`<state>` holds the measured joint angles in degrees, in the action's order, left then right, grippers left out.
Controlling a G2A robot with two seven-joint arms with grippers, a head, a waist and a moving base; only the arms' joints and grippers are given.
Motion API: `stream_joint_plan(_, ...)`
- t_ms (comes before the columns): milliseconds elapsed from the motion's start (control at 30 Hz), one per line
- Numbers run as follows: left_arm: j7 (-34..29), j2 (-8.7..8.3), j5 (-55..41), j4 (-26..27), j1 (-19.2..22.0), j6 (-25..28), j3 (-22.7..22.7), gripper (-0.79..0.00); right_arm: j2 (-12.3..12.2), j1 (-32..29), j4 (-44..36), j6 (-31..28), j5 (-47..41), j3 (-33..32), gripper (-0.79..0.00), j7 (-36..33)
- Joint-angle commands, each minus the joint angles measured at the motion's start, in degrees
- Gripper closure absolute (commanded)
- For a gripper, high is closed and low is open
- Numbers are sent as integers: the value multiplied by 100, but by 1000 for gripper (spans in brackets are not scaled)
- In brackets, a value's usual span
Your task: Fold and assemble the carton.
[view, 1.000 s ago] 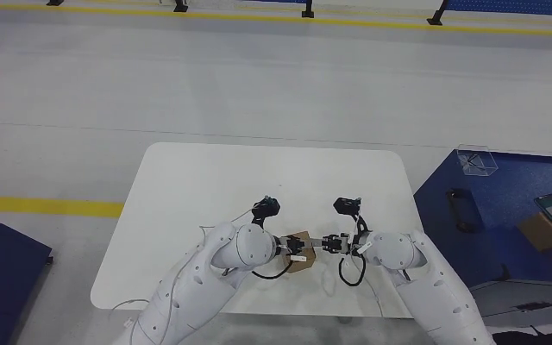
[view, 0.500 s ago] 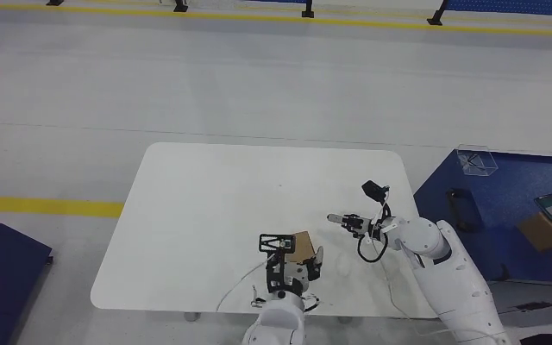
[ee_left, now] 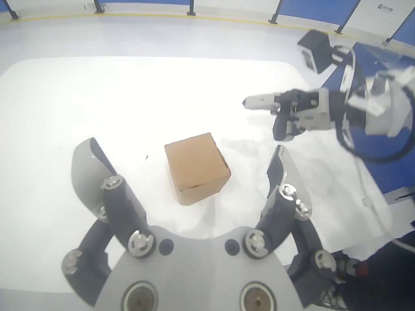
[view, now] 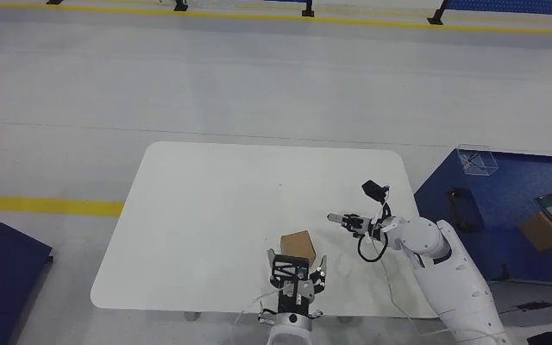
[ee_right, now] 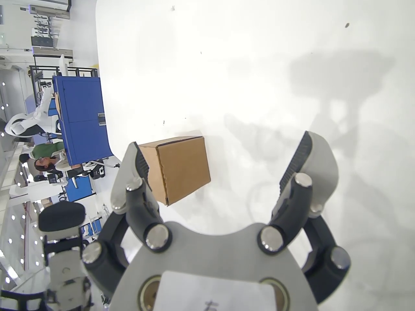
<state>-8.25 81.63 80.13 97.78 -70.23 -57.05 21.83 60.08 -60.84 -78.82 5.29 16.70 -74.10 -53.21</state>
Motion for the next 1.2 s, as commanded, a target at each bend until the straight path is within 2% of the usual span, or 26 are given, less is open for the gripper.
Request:
stream_joint_plan(0,418,59,175,-187,-177,-95,-59,-785,0,0,0,0,0,0,-785,0)
stream_joint_plan(167,1498,243,0,-944,-357,-95,-115,-785,0,0,0,0,0,0,-785,0)
stream_joint_plan(367,1994,679,-231,-2101,-198,-36,-130,-785,0,0,0,0,0,0,-785,0)
stream_joint_plan(433,1997,823,-453,-2341,-131,108,-141,-785,0,0,0,0,0,0,-785,0)
stream_joint_plan(500,2100,987,-595,-2642,-32,-28,-68,-785,0,0,0,0,0,0,-785,0)
stream_joint_plan(533,1968,1108,-792,-2813,35,-80,-24,-785,0,0,0,0,0,0,-785,0)
stream_joint_plan(700,1780,1507,-990,-3531,383,-95,15,-785,0,0,0,0,0,0,-785,0)
stream_joint_plan(900,1807,1894,-1147,-4104,556,-95,240,-785,0,0,0,0,0,0,-785,0)
stream_joint_plan(1000,1937,1990,-1274,-4235,599,-95,348,-785,0,0,0,0,0,0,-785,0)
stream_joint_plan(1167,2164,2011,-1701,-4232,633,-70,444,-785,0,0,0,0,0,0,-785,0)
